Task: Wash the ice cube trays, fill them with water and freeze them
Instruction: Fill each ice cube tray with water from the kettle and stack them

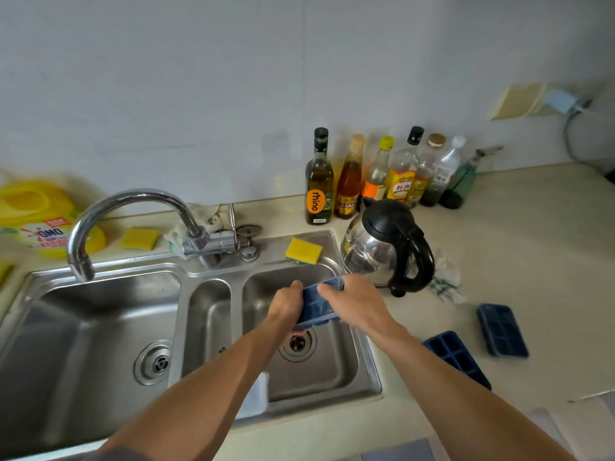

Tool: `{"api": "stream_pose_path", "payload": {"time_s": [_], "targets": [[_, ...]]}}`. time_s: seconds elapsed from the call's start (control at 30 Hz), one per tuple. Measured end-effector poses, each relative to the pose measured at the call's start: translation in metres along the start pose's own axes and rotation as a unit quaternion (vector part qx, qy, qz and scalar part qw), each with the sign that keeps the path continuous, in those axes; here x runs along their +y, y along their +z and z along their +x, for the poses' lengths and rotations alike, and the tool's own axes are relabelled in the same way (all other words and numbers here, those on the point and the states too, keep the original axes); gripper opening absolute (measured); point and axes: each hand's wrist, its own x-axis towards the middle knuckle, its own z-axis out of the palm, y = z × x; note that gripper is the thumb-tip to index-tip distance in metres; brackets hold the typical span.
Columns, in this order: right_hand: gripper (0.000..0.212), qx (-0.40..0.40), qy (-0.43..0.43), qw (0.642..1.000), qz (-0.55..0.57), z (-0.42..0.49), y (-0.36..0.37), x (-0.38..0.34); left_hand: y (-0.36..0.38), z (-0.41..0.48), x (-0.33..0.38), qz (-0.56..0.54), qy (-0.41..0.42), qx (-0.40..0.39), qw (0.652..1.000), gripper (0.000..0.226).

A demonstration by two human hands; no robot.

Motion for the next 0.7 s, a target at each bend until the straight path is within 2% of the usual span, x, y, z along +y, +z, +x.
{"api": "stream_pose_path", "payload": {"time_s": [0.17, 0.27, 0.33, 0.4, 0.47, 0.5, 0.57, 0.63, 0.7], "targets": [[0.02, -0.011, -0.018, 0.999, 0.031, 0.001, -0.006, -0.005, -0.008, -0.01, 0.005, -0.064, -0.003, -0.02, 0.998, 0.072], [0.031, 0.028, -0.006, 0.998, 0.055, 0.005, -0.01, -0.008, -0.014, -0.016, 0.009, -0.158, -0.031, -0.038, 0.986, 0.085], [0.029, 0.057, 0.013, 0.993, 0.102, 0.008, -0.014, -0.009, -0.016, -0.022, 0.009, -0.213, -0.057, -0.064, 0.973, 0.093], [0.022, 0.049, 0.041, 0.98, 0.186, 0.007, -0.016, -0.01, -0.014, -0.026, 0.007, -0.248, -0.065, -0.089, 0.962, 0.095], [0.015, 0.014, 0.058, 0.97, 0.237, 0.003, -0.011, -0.01, -0.006, -0.026, 0.007, -0.265, -0.039, -0.099, 0.958, 0.088], [0.012, -0.002, 0.059, 0.972, 0.229, 0.001, -0.007, -0.009, -0.003, -0.025, 0.009, -0.272, -0.022, -0.088, 0.958, 0.084], [0.019, -0.035, 0.054, 0.981, 0.184, -0.003, 0.002, -0.005, 0.001, -0.02, 0.014, -0.264, -0.003, -0.019, 0.964, 0.078], [0.034, -0.052, 0.06, 0.982, 0.169, -0.005, 0.006, -0.003, -0.002, -0.015, 0.02, -0.193, 0.019, 0.069, 0.979, 0.075], [0.046, -0.042, 0.073, 0.979, 0.183, -0.004, 0.005, -0.004, -0.006, -0.012, 0.021, -0.111, 0.068, 0.101, 0.986, 0.07]]}}
